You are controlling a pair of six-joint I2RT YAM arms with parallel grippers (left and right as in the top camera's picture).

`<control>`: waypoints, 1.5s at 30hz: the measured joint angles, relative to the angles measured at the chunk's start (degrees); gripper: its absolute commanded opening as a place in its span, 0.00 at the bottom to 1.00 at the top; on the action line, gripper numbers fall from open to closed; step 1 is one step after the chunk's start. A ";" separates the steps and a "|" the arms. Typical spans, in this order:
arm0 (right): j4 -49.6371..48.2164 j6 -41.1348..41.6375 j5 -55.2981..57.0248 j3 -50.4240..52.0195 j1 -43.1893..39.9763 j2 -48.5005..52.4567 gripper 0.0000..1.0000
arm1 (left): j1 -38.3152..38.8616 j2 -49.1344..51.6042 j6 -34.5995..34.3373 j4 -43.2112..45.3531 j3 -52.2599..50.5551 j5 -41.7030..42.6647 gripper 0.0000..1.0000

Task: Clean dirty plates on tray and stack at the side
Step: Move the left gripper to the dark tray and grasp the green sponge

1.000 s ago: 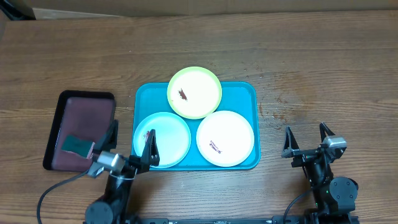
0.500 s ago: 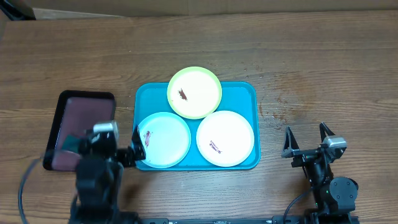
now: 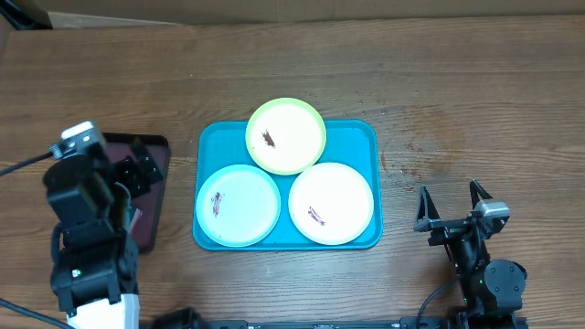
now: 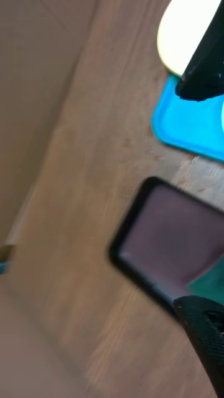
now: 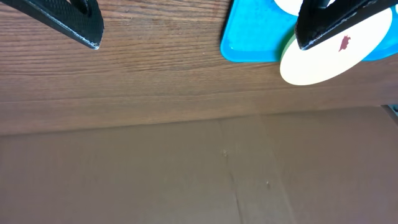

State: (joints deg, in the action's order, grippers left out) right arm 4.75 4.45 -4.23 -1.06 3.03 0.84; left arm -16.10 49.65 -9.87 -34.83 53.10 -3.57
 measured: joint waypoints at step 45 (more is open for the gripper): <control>0.00 0.00 0.00 0.00 0.00 0.00 1.00 | -16.26 36.85 -34.84 -7.80 -0.02 -2.73 0.92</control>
State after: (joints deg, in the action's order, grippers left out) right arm 4.75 4.45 -4.23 -1.06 3.03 0.84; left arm -32.36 86.50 -44.71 -42.63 53.08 -6.31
